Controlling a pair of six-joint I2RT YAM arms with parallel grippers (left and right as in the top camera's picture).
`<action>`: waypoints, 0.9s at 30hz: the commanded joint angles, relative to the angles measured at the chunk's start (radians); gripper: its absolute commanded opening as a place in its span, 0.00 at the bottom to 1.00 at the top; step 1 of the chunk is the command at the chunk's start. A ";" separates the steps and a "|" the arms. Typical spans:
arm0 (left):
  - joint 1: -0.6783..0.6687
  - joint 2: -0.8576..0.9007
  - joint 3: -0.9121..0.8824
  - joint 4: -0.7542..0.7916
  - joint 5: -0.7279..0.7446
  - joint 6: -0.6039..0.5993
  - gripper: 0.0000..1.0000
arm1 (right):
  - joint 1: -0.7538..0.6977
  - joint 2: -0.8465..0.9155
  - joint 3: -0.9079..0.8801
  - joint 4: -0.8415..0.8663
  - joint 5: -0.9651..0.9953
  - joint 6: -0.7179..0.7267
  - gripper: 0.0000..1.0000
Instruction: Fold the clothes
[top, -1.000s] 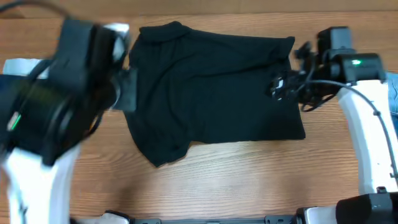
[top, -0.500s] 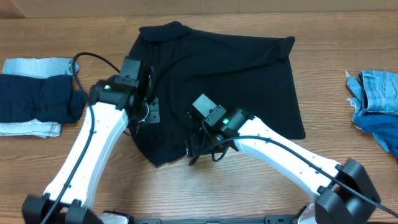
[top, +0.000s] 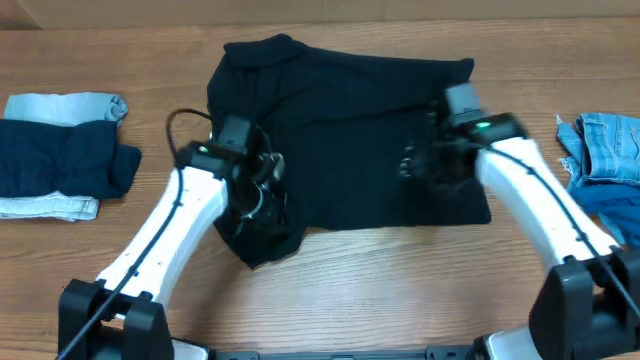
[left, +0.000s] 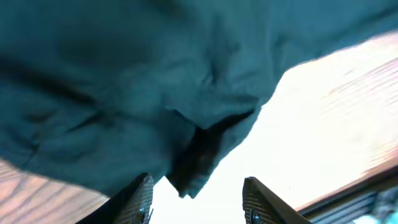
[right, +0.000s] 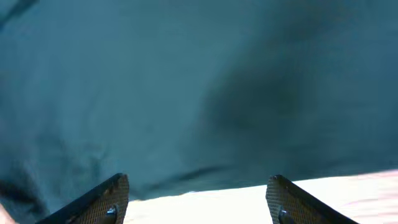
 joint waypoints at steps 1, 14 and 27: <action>-0.020 -0.005 -0.100 0.095 -0.030 0.109 0.50 | -0.083 -0.025 0.002 -0.024 -0.026 -0.094 0.75; -0.050 -0.005 -0.177 0.124 0.071 0.181 0.38 | -0.088 -0.025 0.002 -0.003 -0.002 -0.152 0.76; -0.006 -0.062 0.072 -0.101 -0.128 0.052 0.04 | -0.089 -0.025 -0.001 -0.010 0.061 -0.144 0.47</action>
